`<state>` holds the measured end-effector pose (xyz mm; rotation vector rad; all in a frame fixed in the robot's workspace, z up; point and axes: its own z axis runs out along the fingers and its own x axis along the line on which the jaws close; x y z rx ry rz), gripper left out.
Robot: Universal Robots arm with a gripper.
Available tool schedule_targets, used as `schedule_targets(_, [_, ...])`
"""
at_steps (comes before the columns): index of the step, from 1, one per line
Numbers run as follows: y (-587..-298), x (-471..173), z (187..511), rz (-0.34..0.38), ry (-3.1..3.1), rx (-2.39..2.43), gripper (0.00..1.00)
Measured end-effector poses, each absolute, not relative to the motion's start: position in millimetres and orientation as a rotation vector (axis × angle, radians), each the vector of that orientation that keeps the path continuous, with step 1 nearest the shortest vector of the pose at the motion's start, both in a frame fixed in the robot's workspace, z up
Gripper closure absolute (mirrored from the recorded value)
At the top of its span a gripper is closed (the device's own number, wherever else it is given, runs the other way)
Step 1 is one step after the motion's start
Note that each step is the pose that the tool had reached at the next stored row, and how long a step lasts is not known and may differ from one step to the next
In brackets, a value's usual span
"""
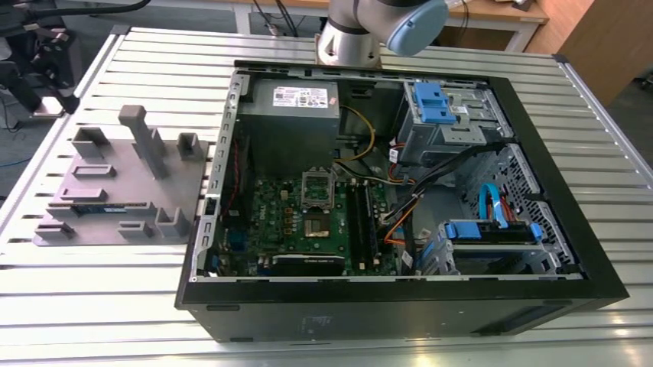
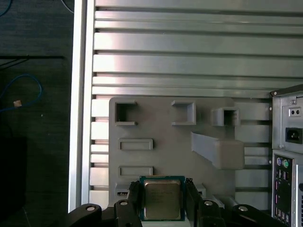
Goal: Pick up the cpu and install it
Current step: 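Pick up the cpu and move it towards the insertion slot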
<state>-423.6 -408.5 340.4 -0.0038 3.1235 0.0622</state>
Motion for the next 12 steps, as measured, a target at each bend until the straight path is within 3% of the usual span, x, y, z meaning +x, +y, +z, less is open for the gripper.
schedule_targets(12, [-408.5, -423.3, 346.6, 0.062, 3.123, -0.004, 0.53])
